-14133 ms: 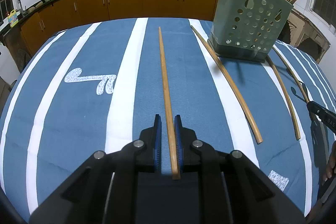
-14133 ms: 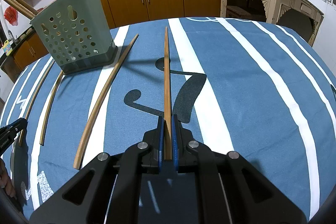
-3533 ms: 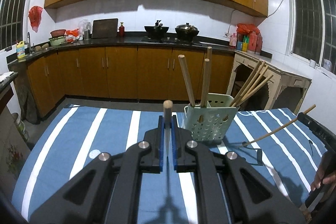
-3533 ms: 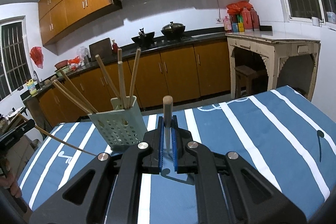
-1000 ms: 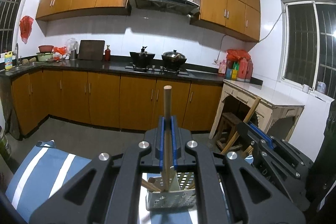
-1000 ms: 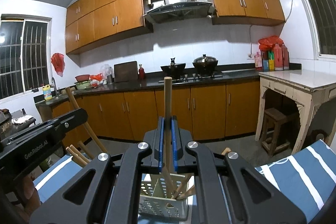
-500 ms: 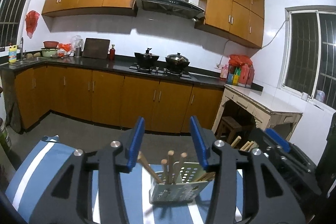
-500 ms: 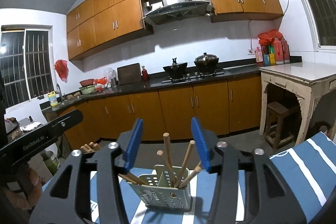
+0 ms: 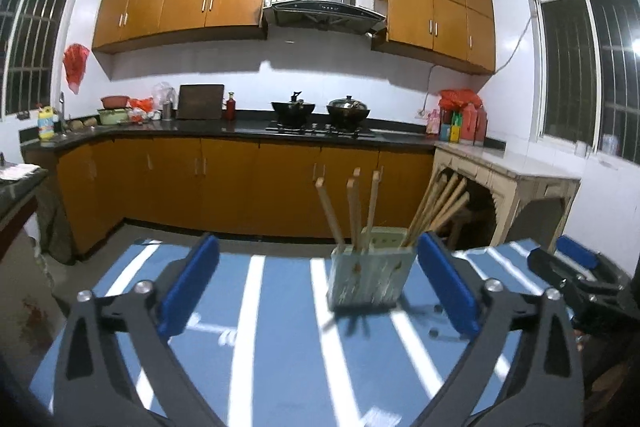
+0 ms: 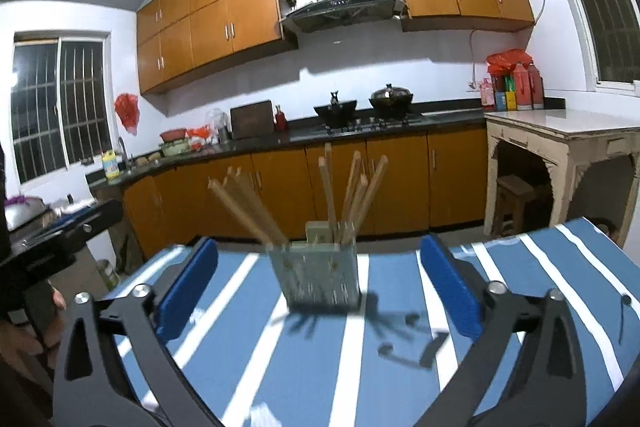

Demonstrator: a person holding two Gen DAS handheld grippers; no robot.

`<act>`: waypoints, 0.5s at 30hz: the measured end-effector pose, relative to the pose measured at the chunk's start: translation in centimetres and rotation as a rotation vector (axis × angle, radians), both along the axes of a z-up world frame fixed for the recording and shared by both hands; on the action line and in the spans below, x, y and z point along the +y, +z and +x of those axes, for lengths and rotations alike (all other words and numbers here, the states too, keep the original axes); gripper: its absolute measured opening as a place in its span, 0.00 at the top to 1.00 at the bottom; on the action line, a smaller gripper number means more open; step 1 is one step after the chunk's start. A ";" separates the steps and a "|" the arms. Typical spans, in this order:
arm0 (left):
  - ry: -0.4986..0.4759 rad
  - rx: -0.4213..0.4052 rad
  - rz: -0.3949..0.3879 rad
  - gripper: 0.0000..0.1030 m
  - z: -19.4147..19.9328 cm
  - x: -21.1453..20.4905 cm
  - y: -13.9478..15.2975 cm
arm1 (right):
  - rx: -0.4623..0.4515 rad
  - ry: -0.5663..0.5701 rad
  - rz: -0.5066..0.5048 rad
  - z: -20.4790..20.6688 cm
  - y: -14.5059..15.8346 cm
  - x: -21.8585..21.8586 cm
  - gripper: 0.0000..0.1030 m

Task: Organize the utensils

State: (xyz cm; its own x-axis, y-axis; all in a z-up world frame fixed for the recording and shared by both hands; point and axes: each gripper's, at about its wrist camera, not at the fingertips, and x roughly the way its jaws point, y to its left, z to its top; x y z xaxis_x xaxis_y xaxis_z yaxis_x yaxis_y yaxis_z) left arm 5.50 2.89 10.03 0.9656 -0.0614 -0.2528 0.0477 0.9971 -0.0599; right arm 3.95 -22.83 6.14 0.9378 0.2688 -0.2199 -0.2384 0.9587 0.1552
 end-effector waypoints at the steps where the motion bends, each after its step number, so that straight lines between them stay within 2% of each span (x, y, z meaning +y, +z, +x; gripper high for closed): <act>1: 0.007 0.004 0.010 0.04 -0.9 0.0 -0.6 | 0.008 -0.009 -0.005 -0.6 -0.5 0.0 0.02; 7: 0.053 0.042 0.050 0.04 -4.6 0.0 -4.0 | 0.062 -0.048 -0.010 -3.5 -3.0 -0.5 0.02; 12: 0.085 0.047 0.084 0.04 -6.7 -0.4 -5.9 | 0.064 -0.087 -0.091 -5.3 -4.4 0.4 0.02; 15: 0.088 0.062 0.075 0.04 -7.2 -0.3 -6.6 | 0.075 -0.080 -0.108 -6.2 -5.3 0.9 0.02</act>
State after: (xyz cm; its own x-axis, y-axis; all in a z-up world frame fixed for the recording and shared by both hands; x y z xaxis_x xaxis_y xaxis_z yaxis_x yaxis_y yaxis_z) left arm -1.71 2.57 3.42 0.9489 0.0440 -0.3126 -0.0415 0.9990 0.0145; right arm -2.25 -21.95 0.84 0.9352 0.1646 -0.3135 -0.1517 0.9863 0.0650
